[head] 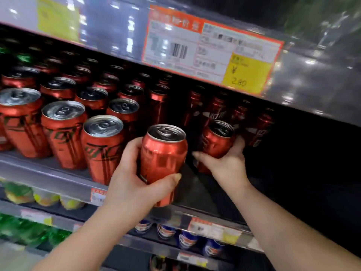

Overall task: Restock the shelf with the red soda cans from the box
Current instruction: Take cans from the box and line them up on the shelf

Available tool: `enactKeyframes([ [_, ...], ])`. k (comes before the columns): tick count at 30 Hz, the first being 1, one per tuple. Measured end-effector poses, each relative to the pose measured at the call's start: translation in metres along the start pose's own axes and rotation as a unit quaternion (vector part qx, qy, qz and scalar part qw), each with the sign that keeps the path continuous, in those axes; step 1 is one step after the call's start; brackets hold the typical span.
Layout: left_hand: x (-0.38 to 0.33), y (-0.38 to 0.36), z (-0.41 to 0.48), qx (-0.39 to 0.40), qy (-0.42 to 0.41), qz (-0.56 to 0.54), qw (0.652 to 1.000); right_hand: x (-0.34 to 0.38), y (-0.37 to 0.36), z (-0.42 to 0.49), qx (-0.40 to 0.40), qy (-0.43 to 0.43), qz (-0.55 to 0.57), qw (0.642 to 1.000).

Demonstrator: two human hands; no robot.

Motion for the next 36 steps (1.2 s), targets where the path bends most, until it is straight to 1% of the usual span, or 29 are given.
enactKeyframes([
  [4, 0.007, 0.001, 0.008, 0.01, -0.014, 0.002, 1.0, -0.017, 0.017, -0.001, 0.129, -0.004, 0.038, 0.991],
  [6, 0.01, 0.001, 0.011, 0.017, -0.015, 0.003, 1.0, -0.023, 0.022, 0.0, 0.166, -0.014, 0.018, 0.986],
  [9, 0.015, 0.001, 0.015, 0.013, -0.019, 0.007, 1.0, -0.019, 0.015, 0.007, 0.152, -0.006, -0.021, 0.988],
  [11, 0.02, 0.001, 0.016, 0.005, -0.024, 0.015, 1.0, -0.012, -0.002, 0.019, 0.121, 0.003, -0.043, 0.992],
  [14, 0.022, -0.002, 0.014, 0.008, -0.029, 0.038, 0.999, -0.007, -0.028, 0.041, 0.084, -0.009, -0.045, 0.995],
  [19, 0.02, -0.003, 0.014, 0.019, -0.034, 0.053, 0.998, -0.005, -0.033, 0.051, 0.129, 0.006, -0.009, 0.992],
  [22, 0.018, -0.002, 0.014, 0.022, -0.032, 0.048, 0.998, -0.007, -0.028, 0.049, 0.147, 0.01, -0.021, 0.989],
  [26, 0.018, -0.002, 0.013, 0.024, -0.035, 0.048, 0.998, -0.002, -0.036, 0.064, 0.122, 0.014, -0.036, 0.992],
  [30, 0.02, -0.002, 0.013, 0.033, -0.043, 0.058, 0.997, 0.001, -0.049, 0.081, 0.095, 0.0, -0.029, 0.995],
  [36, 0.021, -0.002, 0.012, 0.027, -0.046, 0.061, 0.997, 0.001, -0.05, 0.084, 0.099, 0.002, -0.021, 0.995],
])
Point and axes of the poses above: each hand's wrist, its own z-axis towards the middle knuckle, its own y-axis out of the back of the hand, x = y × z, the point moved 1 cm from there along z, towards the middle knuckle, and after that the axes turned 7 degrees about x, right-handed, at the moved point
